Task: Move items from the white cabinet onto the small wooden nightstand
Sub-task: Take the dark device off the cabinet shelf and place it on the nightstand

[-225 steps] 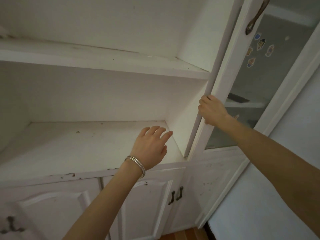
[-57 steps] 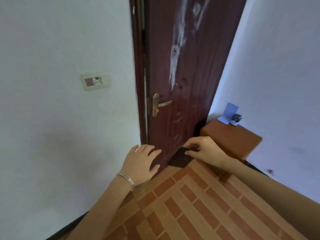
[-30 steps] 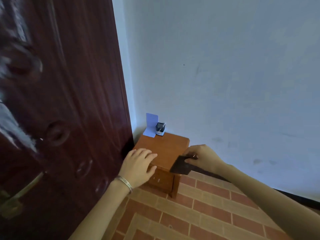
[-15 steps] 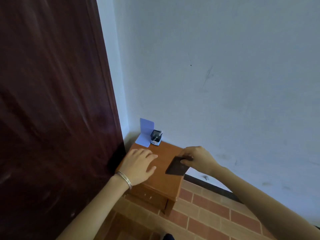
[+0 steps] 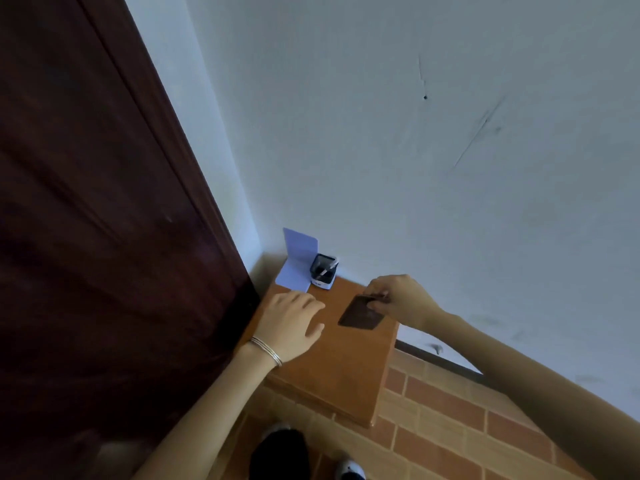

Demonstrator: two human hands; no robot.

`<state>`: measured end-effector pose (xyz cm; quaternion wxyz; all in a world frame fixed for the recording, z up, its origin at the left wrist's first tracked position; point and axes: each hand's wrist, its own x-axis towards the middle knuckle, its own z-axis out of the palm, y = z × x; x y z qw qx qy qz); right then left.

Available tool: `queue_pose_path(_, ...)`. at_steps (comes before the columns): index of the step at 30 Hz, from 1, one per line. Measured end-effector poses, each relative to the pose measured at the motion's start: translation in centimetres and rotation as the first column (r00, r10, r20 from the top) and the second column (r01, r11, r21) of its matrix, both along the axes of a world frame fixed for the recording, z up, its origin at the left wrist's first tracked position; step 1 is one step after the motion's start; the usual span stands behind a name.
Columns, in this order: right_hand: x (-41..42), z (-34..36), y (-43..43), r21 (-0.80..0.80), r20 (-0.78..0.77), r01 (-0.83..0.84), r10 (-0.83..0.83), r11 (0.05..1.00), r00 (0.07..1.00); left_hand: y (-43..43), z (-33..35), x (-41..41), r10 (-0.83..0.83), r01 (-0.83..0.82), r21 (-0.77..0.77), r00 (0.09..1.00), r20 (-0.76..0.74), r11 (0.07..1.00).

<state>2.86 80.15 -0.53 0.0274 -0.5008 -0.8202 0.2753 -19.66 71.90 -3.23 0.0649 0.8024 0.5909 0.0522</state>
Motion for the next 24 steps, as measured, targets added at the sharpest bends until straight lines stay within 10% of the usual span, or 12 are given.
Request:
queue_pose_path(12,-6.4,-14.7,4.3,-0.163,-0.007,0.386,-0.392,0.908,0.92,10.5,-14.1,-5.4,-0.182,0.177,-0.241,0.983,0.002,0.954)
queue_pose_path(24,-7.4,-32.0,10.7,0.33,0.122,0.314,-0.37,0.891,0.921,15.6,-32.2,-5.3,-0.187,0.158,-0.331,0.981,-0.059,0.93)
